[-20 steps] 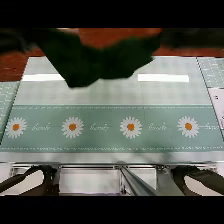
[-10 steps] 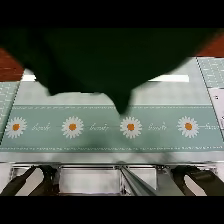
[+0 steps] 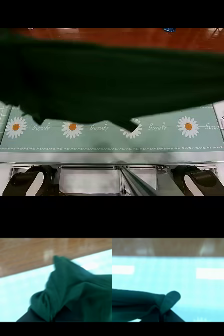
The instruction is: Fold the shirts.
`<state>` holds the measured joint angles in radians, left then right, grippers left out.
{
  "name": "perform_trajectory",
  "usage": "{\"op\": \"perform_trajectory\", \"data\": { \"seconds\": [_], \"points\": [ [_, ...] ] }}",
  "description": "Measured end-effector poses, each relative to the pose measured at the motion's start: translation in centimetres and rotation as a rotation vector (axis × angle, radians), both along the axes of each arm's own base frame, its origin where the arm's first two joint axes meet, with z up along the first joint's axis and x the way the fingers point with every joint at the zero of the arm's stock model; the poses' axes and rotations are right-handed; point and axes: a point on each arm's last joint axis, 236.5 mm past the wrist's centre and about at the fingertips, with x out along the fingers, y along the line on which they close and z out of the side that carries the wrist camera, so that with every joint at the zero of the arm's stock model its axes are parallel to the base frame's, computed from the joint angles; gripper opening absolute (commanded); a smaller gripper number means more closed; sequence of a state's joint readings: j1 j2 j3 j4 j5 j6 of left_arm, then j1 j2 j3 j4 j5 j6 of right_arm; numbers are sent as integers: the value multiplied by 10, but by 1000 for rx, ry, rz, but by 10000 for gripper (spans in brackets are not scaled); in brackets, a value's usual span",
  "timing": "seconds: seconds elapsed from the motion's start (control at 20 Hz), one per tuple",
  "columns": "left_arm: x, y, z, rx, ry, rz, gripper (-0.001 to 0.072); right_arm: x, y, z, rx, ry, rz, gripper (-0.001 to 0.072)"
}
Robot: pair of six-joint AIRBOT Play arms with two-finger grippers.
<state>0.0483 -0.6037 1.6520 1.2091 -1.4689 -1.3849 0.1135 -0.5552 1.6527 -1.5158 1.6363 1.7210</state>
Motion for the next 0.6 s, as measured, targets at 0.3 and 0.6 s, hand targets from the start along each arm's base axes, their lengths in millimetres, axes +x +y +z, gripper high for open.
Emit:
{"op": "perform_trajectory", "data": {
  "seconds": [0.3, 0.6],
  "points": [
    [67, 11, -115, -50, 250, 93, 17, 18, 1, -143, 3, 345, -40, 28],
    [185, -28, -262, -219, 586, 60, 18, 87, 8, -266, -3, 534, -72, 29]
  ]
}}
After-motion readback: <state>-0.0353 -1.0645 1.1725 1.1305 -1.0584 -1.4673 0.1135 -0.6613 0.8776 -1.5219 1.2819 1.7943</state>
